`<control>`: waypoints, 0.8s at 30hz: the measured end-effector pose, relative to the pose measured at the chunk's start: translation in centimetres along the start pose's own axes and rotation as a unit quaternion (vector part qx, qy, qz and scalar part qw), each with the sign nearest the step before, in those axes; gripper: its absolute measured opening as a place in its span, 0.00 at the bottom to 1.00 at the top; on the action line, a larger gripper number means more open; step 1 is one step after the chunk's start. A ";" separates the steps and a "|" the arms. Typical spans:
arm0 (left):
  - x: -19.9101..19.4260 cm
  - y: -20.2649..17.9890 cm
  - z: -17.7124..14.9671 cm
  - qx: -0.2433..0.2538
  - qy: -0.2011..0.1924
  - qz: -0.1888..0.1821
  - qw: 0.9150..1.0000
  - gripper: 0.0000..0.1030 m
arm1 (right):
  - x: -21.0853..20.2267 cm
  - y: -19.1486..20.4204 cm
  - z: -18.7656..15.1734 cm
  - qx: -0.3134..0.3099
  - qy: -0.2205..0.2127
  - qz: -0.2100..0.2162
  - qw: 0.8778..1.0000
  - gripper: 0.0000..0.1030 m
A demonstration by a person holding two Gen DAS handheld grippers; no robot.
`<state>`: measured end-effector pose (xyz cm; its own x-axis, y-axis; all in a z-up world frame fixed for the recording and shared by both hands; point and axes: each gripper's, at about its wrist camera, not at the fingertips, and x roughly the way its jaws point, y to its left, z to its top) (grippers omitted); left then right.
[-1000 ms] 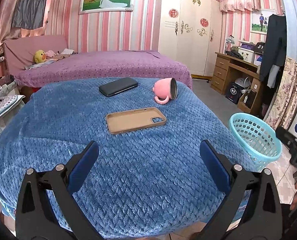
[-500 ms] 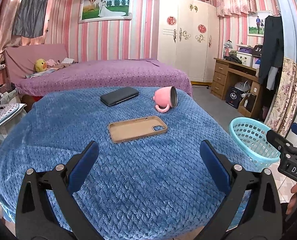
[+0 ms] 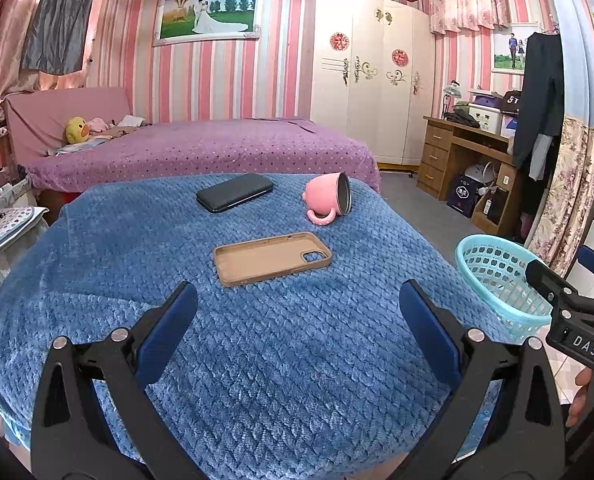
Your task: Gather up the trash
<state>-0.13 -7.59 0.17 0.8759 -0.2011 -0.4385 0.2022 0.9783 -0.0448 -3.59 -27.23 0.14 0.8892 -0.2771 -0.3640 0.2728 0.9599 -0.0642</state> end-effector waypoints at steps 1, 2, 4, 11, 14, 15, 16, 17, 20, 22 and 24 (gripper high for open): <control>0.0 0.0 0.0 0.001 0.000 0.000 1.000 0.95 | 0.0 0.0 0.0 0.000 0.000 0.000 1.000 0.96; 0.0 0.0 0.0 0.001 0.001 -0.001 1.000 0.95 | 0.0 0.0 0.0 -0.001 0.000 -0.001 1.000 0.96; 0.0 0.0 0.0 0.001 0.001 -0.002 1.000 0.95 | 0.0 -0.1 -0.1 -0.001 0.000 -0.002 1.000 0.96; 0.0 0.0 0.0 0.000 0.000 -0.003 1.000 0.95 | 0.0 -0.1 -0.2 -0.002 -0.002 -0.003 1.000 0.96; 0.0 0.0 0.0 0.000 -0.001 -0.003 1.000 0.95 | 0.0 -0.1 -0.2 -0.004 -0.002 -0.004 1.000 0.96; 0.0 0.0 0.0 0.000 -0.001 -0.003 1.000 0.95 | 0.0 -0.1 -0.2 -0.005 -0.003 -0.004 1.000 0.96; 0.0 0.0 0.0 0.000 0.000 -0.003 1.000 0.95 | 0.0 -0.2 -0.2 -0.005 -0.004 -0.005 1.000 0.96; 0.0 0.0 0.0 0.000 0.000 -0.002 1.000 0.95 | -0.1 -0.2 -0.2 -0.005 -0.004 -0.005 1.000 0.96; 0.0 0.0 -0.1 0.001 0.001 -0.001 1.000 0.95 | -0.1 -0.3 -0.2 -0.005 -0.006 -0.007 1.000 0.96; 0.0 0.0 -0.2 0.000 0.001 0.000 1.000 0.95 | 0.0 -0.4 -0.2 -0.005 -0.005 -0.008 1.000 0.96; 0.0 0.1 -0.1 -0.004 0.001 -0.001 1.000 0.95 | 0.0 -0.4 -0.2 -0.006 -0.005 -0.011 1.000 0.96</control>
<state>-0.20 -7.44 0.08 0.8746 -0.2027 -0.4404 0.2006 0.9783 -0.0519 -3.74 -27.58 -0.08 0.8871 -0.2976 -0.3529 0.2872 0.9543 -0.0829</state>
